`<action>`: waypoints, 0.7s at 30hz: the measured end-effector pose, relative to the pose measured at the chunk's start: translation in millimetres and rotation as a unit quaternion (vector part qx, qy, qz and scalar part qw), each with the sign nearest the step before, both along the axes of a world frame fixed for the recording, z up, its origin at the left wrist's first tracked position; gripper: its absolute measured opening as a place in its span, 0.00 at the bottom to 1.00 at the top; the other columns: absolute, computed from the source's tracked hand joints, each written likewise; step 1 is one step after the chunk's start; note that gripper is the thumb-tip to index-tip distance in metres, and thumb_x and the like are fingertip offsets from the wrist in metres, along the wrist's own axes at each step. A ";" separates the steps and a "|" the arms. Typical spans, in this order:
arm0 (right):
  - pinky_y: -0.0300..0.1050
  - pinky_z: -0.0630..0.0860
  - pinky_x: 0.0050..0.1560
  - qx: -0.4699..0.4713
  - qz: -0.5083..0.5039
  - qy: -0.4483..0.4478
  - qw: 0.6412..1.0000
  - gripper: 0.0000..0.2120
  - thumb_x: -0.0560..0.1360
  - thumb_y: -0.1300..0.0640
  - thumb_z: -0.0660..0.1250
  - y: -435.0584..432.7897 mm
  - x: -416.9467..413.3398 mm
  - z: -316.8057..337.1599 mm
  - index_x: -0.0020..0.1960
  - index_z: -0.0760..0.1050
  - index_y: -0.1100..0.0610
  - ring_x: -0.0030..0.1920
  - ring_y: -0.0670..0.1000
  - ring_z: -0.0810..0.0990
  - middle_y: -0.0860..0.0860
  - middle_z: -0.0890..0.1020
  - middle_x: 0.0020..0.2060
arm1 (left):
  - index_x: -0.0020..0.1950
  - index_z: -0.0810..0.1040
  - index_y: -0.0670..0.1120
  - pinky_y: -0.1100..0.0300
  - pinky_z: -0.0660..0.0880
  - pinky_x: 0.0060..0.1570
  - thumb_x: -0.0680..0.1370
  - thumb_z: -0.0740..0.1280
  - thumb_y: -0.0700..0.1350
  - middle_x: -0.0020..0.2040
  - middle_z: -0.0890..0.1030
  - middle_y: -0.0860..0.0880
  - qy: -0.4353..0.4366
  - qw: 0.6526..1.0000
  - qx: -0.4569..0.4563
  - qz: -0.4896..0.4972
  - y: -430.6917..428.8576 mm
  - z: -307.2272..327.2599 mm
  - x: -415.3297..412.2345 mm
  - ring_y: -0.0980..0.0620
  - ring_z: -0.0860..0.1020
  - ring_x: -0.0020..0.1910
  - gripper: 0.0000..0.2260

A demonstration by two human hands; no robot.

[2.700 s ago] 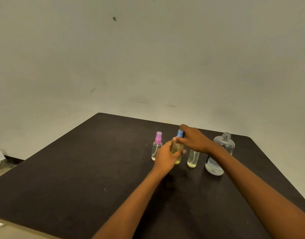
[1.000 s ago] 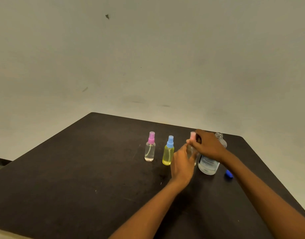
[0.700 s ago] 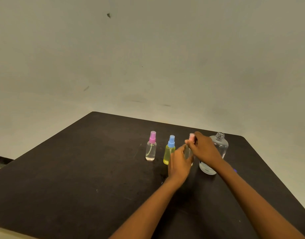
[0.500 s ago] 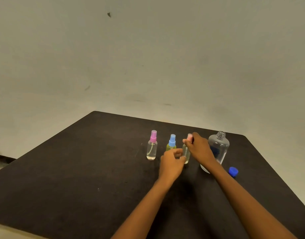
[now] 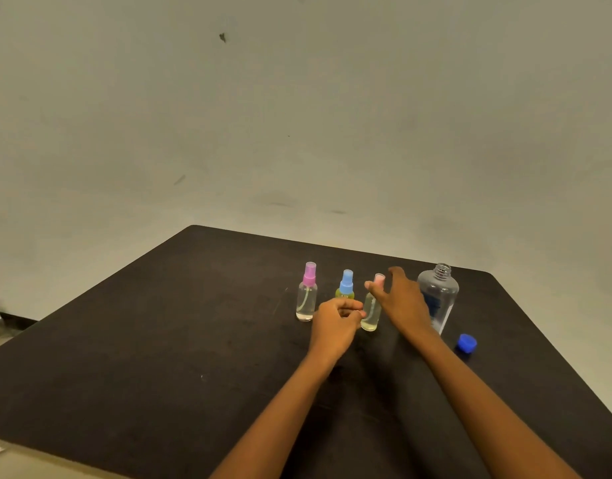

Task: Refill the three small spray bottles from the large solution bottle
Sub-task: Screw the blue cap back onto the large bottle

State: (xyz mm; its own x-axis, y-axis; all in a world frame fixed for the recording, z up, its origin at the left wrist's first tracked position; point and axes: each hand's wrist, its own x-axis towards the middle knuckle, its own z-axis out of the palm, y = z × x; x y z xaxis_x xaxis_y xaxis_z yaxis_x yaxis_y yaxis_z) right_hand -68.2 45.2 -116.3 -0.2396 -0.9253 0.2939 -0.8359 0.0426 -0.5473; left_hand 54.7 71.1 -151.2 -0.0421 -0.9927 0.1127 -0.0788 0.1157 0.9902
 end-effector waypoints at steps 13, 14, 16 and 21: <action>0.47 0.69 0.42 -0.220 -0.218 -0.199 0.930 0.03 0.74 0.63 0.62 60.1 -115.6 -20.3 0.43 0.74 0.59 0.43 0.59 0.76 0.58 0.78 0.41 | 0.73 0.63 0.46 0.59 0.67 0.66 0.76 0.68 0.42 0.72 0.66 0.49 -0.041 0.995 -0.077 -0.039 6.4 24.9 -96.2 0.51 0.68 0.69 0.27; 0.48 0.71 0.45 -0.185 -0.216 -0.197 0.938 0.04 0.73 0.64 0.64 56.6 -123.0 -28.2 0.46 0.76 0.60 0.47 0.59 0.76 0.59 0.78 0.44 | 0.74 0.60 0.47 0.59 0.63 0.68 0.75 0.68 0.43 0.73 0.63 0.49 -0.049 0.995 -0.078 -0.041 6.1 21.9 -103.0 0.51 0.64 0.72 0.30; 0.52 0.70 0.54 -0.107 -0.190 -0.167 0.961 0.12 0.71 0.64 0.66 49.0 -132.3 -40.1 0.55 0.76 0.60 0.56 0.61 0.73 0.60 0.77 0.52 | 0.75 0.55 0.47 0.60 0.59 0.70 0.74 0.70 0.44 0.75 0.59 0.49 -0.051 0.995 -0.077 -0.042 2.5 14.1 -113.7 0.52 0.59 0.74 0.35; 0.54 0.62 0.63 0.036 -0.155 -0.025 0.987 0.20 0.71 0.58 0.66 42.0 -131.8 -55.1 0.63 0.72 0.52 0.63 0.59 0.66 0.54 0.73 0.63 | 0.76 0.53 0.50 0.56 0.59 0.72 0.69 0.75 0.50 0.74 0.62 0.49 -0.038 0.996 -0.060 -0.060 -11.1 0.0 -124.8 0.51 0.61 0.73 0.42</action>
